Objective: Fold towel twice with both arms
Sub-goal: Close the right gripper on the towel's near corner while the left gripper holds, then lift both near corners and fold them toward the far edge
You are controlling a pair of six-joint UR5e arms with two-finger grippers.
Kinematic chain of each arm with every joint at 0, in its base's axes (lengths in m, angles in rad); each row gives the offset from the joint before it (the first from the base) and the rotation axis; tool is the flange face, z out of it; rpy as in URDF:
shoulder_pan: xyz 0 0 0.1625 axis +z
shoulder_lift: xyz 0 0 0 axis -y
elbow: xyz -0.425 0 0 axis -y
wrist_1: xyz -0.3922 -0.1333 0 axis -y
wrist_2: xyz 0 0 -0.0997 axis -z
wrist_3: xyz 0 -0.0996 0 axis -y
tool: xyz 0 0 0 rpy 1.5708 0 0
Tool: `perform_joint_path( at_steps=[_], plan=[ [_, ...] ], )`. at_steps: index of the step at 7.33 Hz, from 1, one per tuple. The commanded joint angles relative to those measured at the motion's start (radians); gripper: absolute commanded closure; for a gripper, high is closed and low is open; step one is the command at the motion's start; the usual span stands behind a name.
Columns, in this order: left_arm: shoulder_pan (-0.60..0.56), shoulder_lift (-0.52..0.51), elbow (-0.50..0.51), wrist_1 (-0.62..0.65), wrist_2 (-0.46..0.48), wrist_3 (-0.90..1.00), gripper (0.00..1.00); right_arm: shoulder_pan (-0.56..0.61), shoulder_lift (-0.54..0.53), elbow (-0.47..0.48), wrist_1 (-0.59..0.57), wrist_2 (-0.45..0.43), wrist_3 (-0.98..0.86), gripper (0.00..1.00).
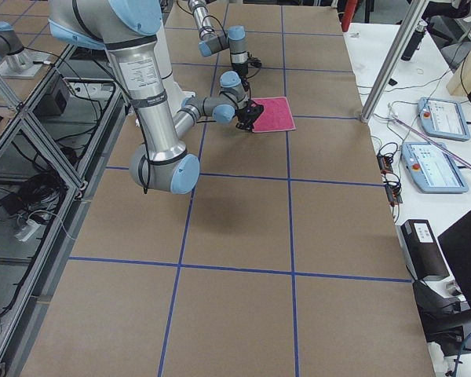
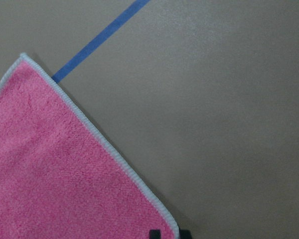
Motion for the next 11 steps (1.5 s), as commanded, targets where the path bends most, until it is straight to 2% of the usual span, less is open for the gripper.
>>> perform_joint_path(
  at_steps=[1, 3, 5, 7, 11],
  plan=[
    [0.000, -0.001, -0.002, 0.000, 0.000, 0.000, 1.00, 0.000, 0.002, 0.004, 0.002, 0.000, 0.003, 1.00],
    [-0.006, -0.003, -0.009, 0.000, -0.006, 0.000, 1.00, 0.003, -0.001, 0.022, 0.000, 0.000, 0.000, 1.00],
    [-0.015, 0.000, -0.021, -0.002, -0.015, 0.108, 1.00, 0.009, -0.020, 0.076, -0.003, 0.003, 0.000, 1.00],
    [-0.021, 0.002, -0.023, -0.003, -0.037, 0.123, 1.00, -0.003, -0.032, 0.128, -0.026, 0.003, 0.004, 1.00],
    [-0.074, 0.023, -0.074, 0.000, -0.121, 0.126, 1.00, -0.024, -0.036, 0.148, -0.041, 0.002, 0.004, 1.00]
  ],
)
